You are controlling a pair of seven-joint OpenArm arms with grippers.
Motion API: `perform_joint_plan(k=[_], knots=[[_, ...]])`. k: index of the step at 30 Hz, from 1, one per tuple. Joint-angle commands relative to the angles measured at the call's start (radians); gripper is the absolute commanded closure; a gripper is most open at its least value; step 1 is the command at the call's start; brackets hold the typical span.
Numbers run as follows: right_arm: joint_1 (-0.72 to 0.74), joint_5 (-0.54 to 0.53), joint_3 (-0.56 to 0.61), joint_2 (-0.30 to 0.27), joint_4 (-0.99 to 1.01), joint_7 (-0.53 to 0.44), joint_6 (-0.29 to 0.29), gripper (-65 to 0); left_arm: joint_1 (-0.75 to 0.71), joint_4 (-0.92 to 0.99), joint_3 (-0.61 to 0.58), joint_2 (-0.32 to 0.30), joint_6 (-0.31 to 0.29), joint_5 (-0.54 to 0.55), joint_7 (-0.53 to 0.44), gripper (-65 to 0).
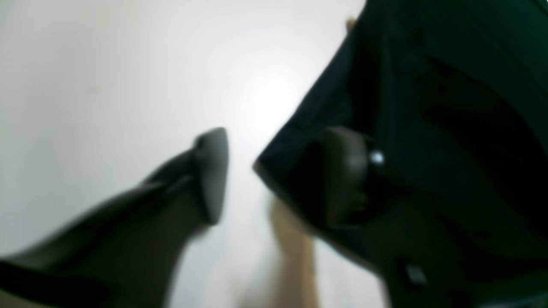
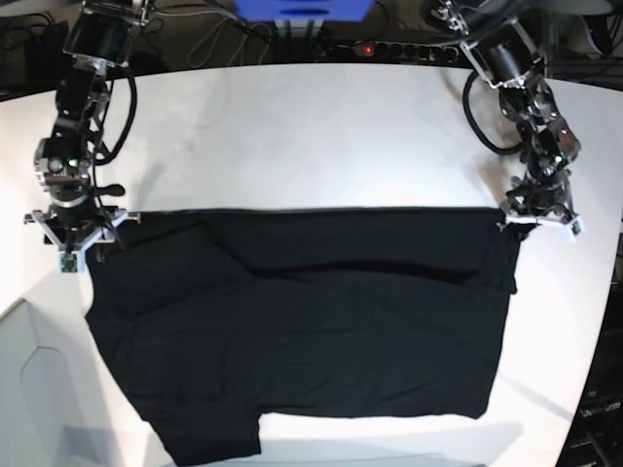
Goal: Fold the T-shirt properly
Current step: 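Drag the held edge back toward the arms, flattening the fold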
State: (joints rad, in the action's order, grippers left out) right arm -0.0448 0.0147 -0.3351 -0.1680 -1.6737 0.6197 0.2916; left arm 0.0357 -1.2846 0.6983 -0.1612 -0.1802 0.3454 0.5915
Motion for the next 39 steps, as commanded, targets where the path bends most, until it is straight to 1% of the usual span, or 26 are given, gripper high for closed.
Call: perform_joint_plan(k=[1, 4, 6, 9, 10, 12, 13, 15, 18, 19, 23, 26, 29, 35, 37, 39], knots=[[0.012, -0.009, 0.0, -0.009, -0.019, -0.024, 0.001, -29.1, 0.014, 0.006, 0.002, -0.013, -0.002, 0.008, -0.02, -22.8], [0.01, -0.009, -0.002, -0.011, -0.019, -0.024, 0.001, -29.2, 0.034, 0.063, 0.002, -0.016, -0.002, 0.007, -0.02, -14.8], [0.01, -0.009, -0.008, -0.012, -0.019, -0.024, 0.001, -29.2, 0.037, 0.081, 0.002, -0.019, -0.002, 0.007, -0.02, -13.7], [0.01, -0.009, -0.055, -0.015, -0.019, -0.024, 0.001, -29.2, 0.034, 0.082, 0.002, -0.021, -0.002, 0.008, -0.018, -12.6], [0.012, -0.009, -0.071, -0.015, -0.019, -0.024, 0.001, -29.2, 0.034, 0.082, 0.002, -0.021, -0.002, 0.008, -0.018, -10.1], [0.018, -0.009, -0.104, -0.017, -0.012, -0.024, 0.001, -29.2, 0.033, 0.082, 0.002, -0.022, -0.002, 0.008, -0.018, -0.9], [0.018, -0.009, -0.121, -0.018, -0.01, -0.024, 0.001, -29.2, 0.033, 0.082, 0.005, -0.022, -0.002, 0.008, -0.015, 0.0], [0.013, -0.012, -0.132, -0.037, -0.001, -0.024, 0.001, -29.2, 0.023, 0.082, 0.008, -0.022, -0.002, 0.008, -0.017, -1.0], [0.02, -0.014, -0.114, -0.06, 0.071, -0.024, 0.001, -29.3, 0.019, 0.082, 0.007, -0.022, -0.002, 0.01, -0.018, 0.0], [0.021, -0.014, -0.111, -0.063, 0.102, -0.024, 0.002, -30.1, 0.019, 0.082, 0.008, -0.022, -0.002, 0.01, -0.018, 0.0], [0.073, -0.014, -0.106, -0.08, 0.226, -0.025, 0.002, -36.8, 0.019, 0.082, 0.01, -0.019, -0.002, 0.01, -0.018, 0.0], [0.093, -0.014, -0.108, -0.094, 0.286, -0.025, 0.002, -38.9, 0.017, 0.082, 0.01, -0.019, -0.002, 0.01, -0.018, 0.0], [0.096, -0.014, -0.108, -0.098, 0.326, -0.025, 0.002, -38.9, 0.017, 0.082, 0.01, -0.018, 0.0, 0.008, -0.018, 0.0], [0.072, -0.014, -0.106, -0.097, 0.343, -0.025, 0.002, -38.5, 0.017, 0.082, 0.01, -0.018, 0.001, 0.004, -0.018, 0.0], [0.061, -0.014, -0.106, -0.098, 0.363, -0.025, 0.002, -35.7, 0.013, 0.082, 0.011, -0.019, 0.001, 0.004, -0.018, 0.0], [0.061, -0.014, -0.106, -0.098, 0.386, -0.025, 0.002, -29.4, -0.007, 0.081, 0.011, -0.019, 0.001, 0.01, -0.018, 0.0]])
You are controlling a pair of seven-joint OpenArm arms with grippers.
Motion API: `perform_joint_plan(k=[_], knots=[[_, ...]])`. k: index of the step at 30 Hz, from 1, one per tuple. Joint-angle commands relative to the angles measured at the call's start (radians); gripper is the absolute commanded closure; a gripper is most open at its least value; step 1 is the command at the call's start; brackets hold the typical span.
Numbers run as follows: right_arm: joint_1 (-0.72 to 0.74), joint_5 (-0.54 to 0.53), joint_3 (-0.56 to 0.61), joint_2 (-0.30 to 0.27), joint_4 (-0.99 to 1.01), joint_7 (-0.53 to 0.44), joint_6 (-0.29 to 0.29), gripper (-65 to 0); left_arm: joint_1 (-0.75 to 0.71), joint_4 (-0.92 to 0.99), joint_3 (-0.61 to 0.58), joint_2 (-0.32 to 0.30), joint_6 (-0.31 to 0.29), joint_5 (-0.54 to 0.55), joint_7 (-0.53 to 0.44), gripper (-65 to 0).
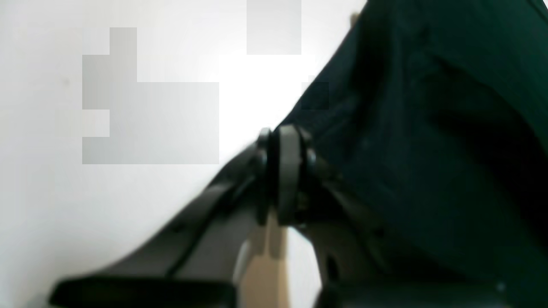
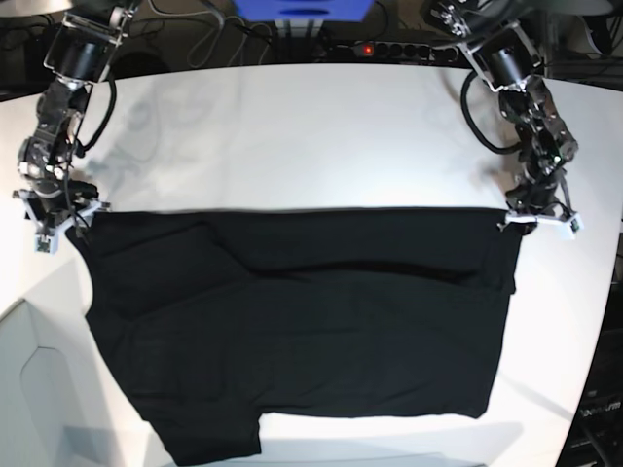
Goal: Fold the T-shirt properly
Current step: 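Drag the held edge back toward the arms, flattening the fold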
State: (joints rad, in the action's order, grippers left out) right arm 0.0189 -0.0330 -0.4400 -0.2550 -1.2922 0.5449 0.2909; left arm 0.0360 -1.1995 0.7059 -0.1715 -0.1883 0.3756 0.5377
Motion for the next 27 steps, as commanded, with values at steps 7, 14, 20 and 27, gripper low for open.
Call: perform_joint_plan(k=[7, 14, 20, 27], knots=[[-0.05, 0.035, -0.003, -0.013, -0.016, 0.051, 0.003, 0.0, -0.06, -0.053, 0.007, -0.01, 0.008, -0.02, 0.035, 0.0], [-0.122, 0.035, -0.006, -0.013, -0.229, 0.059, 0.003, 0.0, -0.149, -0.26, 0.039, -0.001, 0.006, -0.019, 0.043, 0.0], [-0.116, 0.038, -0.001, -0.033, -0.359, 0.063, 0.003, 0.0, -0.146, -0.359, 0.039, -0.012, 0.014, -0.02, 0.045, 0.0], [0.045, 0.038, 0.05, -0.111, -0.386, 0.205, 0.003, 0.0, -0.089, -0.405, 0.036, -0.036, 0.016, -0.025, 0.046, 0.0]])
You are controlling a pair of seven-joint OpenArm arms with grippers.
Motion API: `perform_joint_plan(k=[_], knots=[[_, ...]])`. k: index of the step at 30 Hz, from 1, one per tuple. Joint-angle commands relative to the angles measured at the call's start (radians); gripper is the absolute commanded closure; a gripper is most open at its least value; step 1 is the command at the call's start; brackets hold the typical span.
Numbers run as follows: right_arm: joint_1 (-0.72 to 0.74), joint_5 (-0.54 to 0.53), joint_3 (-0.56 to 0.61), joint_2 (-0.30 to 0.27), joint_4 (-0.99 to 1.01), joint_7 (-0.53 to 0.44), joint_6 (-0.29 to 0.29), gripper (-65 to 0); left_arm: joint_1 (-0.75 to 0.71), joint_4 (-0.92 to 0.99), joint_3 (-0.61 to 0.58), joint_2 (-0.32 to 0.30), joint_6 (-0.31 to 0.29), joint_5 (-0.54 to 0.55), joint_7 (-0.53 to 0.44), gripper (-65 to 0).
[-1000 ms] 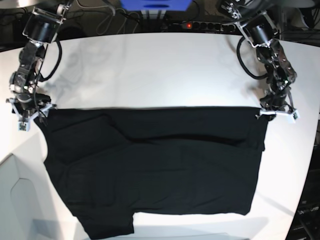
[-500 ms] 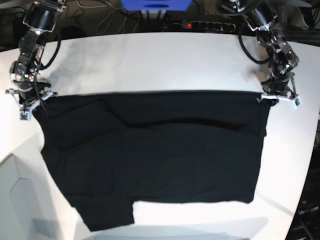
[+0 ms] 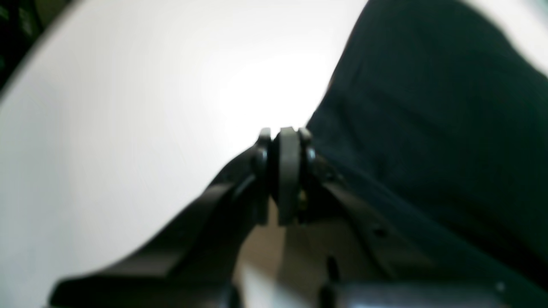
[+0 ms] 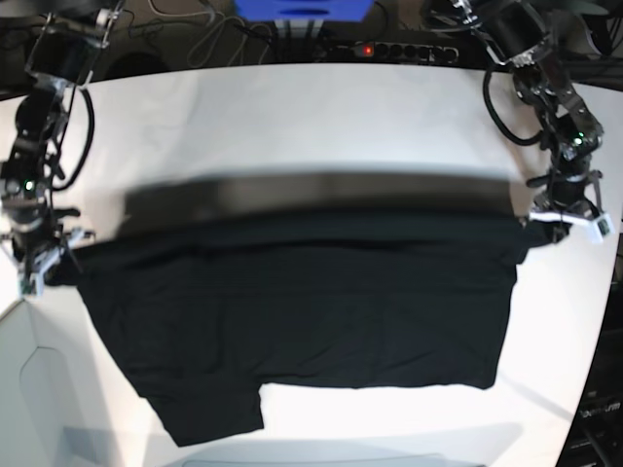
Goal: Fold the T-shirt properly
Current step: 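Drag the held edge back toward the arms, flattening the fold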
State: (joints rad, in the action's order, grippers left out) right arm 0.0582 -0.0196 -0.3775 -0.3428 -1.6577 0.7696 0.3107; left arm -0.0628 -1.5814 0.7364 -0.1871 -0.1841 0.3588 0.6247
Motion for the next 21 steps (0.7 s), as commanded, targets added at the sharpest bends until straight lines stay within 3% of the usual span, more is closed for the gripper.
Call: perform_joint_plan(k=[1, 8, 21], knots=[[0.035, 0.025, 0.001, -0.029, -0.02, -0.006, -0.017, 0.0, 0.022, -0.023, 0.005, -0.024, 0.011, -0.007, -0.041, 0.0], [0.091, 0.025, 0.008, -0.028, -0.049, 0.08, -0.017, 0.0, 0.042, -0.04, 0.008, -0.021, 0.007, -0.011, -0.041, 0.0], [-0.215, 0.025, 0.004, 0.035, -0.105, 0.009, -0.017, 0.0, -0.165, -0.044, 0.01, -0.012, 0.004, -0.004, -0.044, 0.0]])
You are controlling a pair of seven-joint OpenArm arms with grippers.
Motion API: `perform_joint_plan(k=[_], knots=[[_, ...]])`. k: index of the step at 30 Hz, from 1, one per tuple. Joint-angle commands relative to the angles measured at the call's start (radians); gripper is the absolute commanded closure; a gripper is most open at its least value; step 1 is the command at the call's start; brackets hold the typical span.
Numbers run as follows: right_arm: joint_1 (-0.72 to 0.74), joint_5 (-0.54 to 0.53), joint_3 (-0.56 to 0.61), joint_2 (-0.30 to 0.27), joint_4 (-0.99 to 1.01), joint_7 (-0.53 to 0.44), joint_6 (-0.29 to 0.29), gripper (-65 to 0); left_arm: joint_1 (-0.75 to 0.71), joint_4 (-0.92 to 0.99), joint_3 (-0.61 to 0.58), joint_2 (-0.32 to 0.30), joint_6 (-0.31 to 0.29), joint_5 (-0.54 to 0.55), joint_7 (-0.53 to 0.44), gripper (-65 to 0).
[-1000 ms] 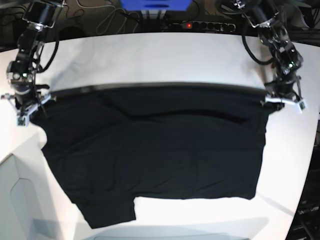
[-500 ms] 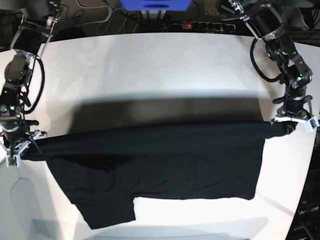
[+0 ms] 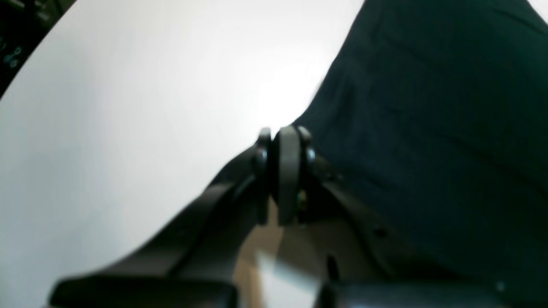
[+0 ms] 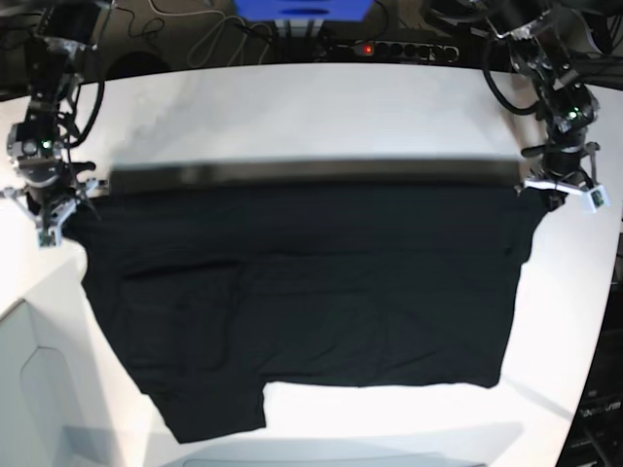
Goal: Fold the T-shirt properly
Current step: 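Drag the held edge back toward the arms, flattening the fold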
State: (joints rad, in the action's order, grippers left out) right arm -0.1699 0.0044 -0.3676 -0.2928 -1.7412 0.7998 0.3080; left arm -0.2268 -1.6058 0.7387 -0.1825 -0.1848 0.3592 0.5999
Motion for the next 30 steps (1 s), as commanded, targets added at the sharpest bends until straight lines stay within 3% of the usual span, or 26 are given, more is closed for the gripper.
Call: perform_joint_plan(k=[1, 9, 19, 25, 30], knots=[[-0.009, 0.001, -0.006, -0.007, -0.022, -0.035, -0.014, 0.0, -0.016, -0.02, 0.008, -0.016, 0.005, -0.004, -0.019, 0.0], [-0.147, 0.001, -0.028, 0.002, -0.022, -0.055, -0.014, 0.0, -0.147, -0.02, 0.078, 0.039, 0.001, -0.002, -0.019, 0.0], [-0.291, 0.001, -0.061, 0.005, -0.039, -0.056, -0.014, 0.0, -0.25, -0.051, 0.091, 0.034, 0.001, -0.004, -0.018, 0.0], [-0.386, -0.001, -0.115, 0.091, -0.173, -0.056, -0.014, 0.0, -0.294, -0.116, 0.084, 0.044, 0.001, -0.012, -0.016, 0.0], [-0.406, 0.001, -0.12, 0.108, -0.181, -0.055, -0.014, 0.0, -0.313, -0.106, 0.088, 0.044, 0.001, -0.005, -0.016, 0.0]])
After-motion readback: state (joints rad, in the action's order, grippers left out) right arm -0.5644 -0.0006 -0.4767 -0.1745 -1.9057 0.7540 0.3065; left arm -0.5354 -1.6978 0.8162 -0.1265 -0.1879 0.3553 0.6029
